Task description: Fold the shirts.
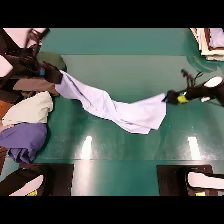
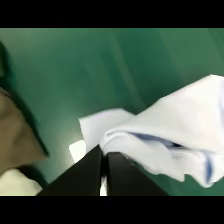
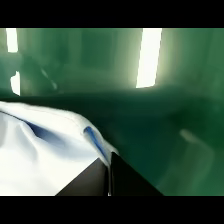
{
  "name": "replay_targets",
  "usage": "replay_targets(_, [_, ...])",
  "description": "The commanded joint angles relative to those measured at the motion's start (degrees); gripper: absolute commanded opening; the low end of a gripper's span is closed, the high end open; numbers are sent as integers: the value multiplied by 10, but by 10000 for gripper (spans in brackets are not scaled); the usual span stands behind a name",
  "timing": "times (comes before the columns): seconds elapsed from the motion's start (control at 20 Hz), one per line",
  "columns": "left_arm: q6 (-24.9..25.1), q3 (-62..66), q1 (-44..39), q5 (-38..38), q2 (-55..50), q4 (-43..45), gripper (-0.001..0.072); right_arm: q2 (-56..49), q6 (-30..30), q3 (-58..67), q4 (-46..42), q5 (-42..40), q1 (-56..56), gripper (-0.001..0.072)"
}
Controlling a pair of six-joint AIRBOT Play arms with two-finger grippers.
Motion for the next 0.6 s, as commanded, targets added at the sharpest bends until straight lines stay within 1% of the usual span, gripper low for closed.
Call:
replay_targets(0.0, [-22, 96, 1, 6, 30, 56, 25, 92, 5, 121, 2, 12, -21, 12])
replay_targets(0.1, [-8, 184, 0, 7, 54, 55, 25, 157, 6, 210, 1, 14, -42, 12])
replay_targets(0.2, [-8, 257, 0, 4, 73, 49, 25, 207, 6, 288, 1, 15, -61, 12])
replay_targets(0.4, [-4, 333, 0, -21, 102, 44, 26, 275, 6, 376, 1, 21, -101, 12])
replay_targets(0.55, [43, 365, 0, -43, 111, -1, 25, 289, 7, 432, 1, 48, -130, 12])
